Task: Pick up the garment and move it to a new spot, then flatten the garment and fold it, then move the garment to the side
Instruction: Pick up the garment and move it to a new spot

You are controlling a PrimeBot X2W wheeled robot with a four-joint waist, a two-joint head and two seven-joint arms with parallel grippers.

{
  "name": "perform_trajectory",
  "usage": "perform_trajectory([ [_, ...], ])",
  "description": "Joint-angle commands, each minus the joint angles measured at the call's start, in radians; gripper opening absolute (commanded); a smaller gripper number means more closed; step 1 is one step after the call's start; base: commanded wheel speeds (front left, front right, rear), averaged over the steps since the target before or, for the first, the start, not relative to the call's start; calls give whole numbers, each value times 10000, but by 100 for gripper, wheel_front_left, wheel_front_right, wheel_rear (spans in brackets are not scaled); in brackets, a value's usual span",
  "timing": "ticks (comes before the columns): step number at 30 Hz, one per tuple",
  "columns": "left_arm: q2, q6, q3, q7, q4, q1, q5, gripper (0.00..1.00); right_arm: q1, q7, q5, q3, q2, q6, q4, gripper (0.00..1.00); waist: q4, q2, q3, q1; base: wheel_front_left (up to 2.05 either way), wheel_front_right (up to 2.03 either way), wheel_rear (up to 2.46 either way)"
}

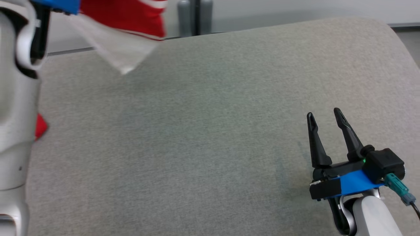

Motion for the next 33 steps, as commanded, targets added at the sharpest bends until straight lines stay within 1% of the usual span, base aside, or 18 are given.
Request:
perform_trajectory([
  [1,-233,-1,-160,203,-420,27,-129,0,-76,-50,175,18,-37,1,-53,100,-272,0,82,0,0,0,0],
  [7,-510,11,-810,579,-1161,733,-23,0,-209,-56,406,87,-37,1,-264,100,-695,0,321,0,0,0,0],
  [13,-798,99,-1310,486,-1007,2162,-191,0,-204,-58,451,127,-37,1,-300,100,-802,0,297,0,0,0,0],
  [14,-798,99,-1310,486,-1007,2162,-191,0,-204,-58,451,127,-37,1,-300,100,-802,0,297,0,0,0,0],
  [20,-1136,253,-1810,107,-380,3985,-418,0,-121,-59,362,112,-37,1,-322,100,-730,0,242,0,0,0,0],
  [23,-1311,238,-2072,-96,121,4778,-493,0,-120,-58,335,110,-36,1,-284,100,-657,0,224,0,0,0,0],
  [27,-1588,212,-2327,-406,768,5534,-635,0,-81,-56,299,115,-37,1,-220,100,-536,0,150,0,0,0,0],
  [31,-1931,178,-2551,-708,1231,5875,-723,0,-23,-53,225,145,-37,1,-113,100,-376,0,-3,0,0,0,0],
  [32,-1996,211,-2549,-834,1280,5879,-731,14,-10,-54,211,134,-39,1,-87,100,-321,0,-58,0,0,0,0],
  [33,-2071,248,-2559,-944,1323,5893,-719,50,1,-54,202,131,-37,1,-57,100,-268,0,-123,0,0,0,0],
])
